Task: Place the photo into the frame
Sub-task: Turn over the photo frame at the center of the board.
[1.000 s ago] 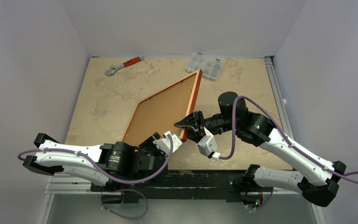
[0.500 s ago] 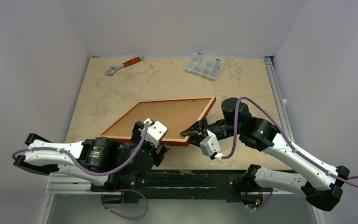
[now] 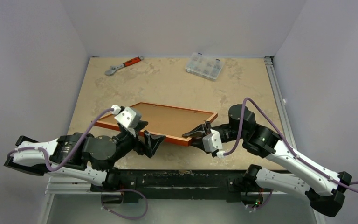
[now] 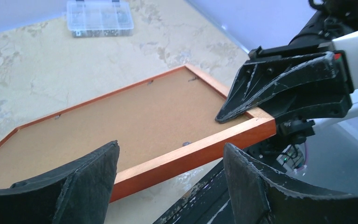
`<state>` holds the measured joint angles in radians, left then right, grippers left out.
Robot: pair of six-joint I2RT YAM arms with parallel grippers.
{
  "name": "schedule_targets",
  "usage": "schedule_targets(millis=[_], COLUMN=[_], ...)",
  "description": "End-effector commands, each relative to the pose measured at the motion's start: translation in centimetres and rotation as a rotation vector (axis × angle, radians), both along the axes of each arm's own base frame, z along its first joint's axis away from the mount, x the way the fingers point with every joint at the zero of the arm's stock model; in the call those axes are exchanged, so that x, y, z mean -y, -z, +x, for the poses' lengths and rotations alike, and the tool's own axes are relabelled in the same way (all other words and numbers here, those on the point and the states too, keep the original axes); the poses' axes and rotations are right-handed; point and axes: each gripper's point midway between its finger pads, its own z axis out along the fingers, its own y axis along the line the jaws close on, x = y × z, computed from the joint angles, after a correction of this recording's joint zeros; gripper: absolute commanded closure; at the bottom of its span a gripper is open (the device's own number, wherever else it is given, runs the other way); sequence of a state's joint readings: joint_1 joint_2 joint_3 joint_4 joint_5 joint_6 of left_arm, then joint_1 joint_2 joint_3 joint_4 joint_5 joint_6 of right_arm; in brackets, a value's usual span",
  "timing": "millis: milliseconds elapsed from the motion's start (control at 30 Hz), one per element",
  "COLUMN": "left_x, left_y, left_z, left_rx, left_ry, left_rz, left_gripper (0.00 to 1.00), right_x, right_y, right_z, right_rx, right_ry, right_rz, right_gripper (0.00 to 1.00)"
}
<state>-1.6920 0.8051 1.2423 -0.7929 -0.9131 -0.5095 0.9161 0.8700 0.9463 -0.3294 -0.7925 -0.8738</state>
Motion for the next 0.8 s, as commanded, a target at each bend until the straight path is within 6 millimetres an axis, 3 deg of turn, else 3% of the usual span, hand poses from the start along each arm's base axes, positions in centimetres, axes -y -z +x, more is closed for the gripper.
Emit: schedule_targets(millis=[0, 400, 567, 767], left_x=[0.6, 0.3, 0.1, 0.3], left_y=[-2.1, 0.2, 1.2, 2.3], left_z=[0.1, 0.3, 0.6, 0.7], left_rx=[0.026, -0.015, -0.032, -0.046], left_ry=[0.007, -0.039, -0.078, -0.113], left_rz=[-0.101, -0.102, -0.091, -0.062], left_gripper=[0.21, 0.19, 0.19, 0.19], right_x=[-0.1, -0.2, -0.8, -1.7], right_y=[-1.9, -1.9, -1.8, 0.4], right_z=[-0.9, -0.3, 2.2, 4.5], right_rx=[-0.136, -0.341, -0.576, -0.833], right_ry=[0.016, 0.117, 0.316, 0.515], right_rz=[0.068, 0.096, 0.086, -0.018], right_gripper=[1.0, 1.0, 1.0, 1.0])
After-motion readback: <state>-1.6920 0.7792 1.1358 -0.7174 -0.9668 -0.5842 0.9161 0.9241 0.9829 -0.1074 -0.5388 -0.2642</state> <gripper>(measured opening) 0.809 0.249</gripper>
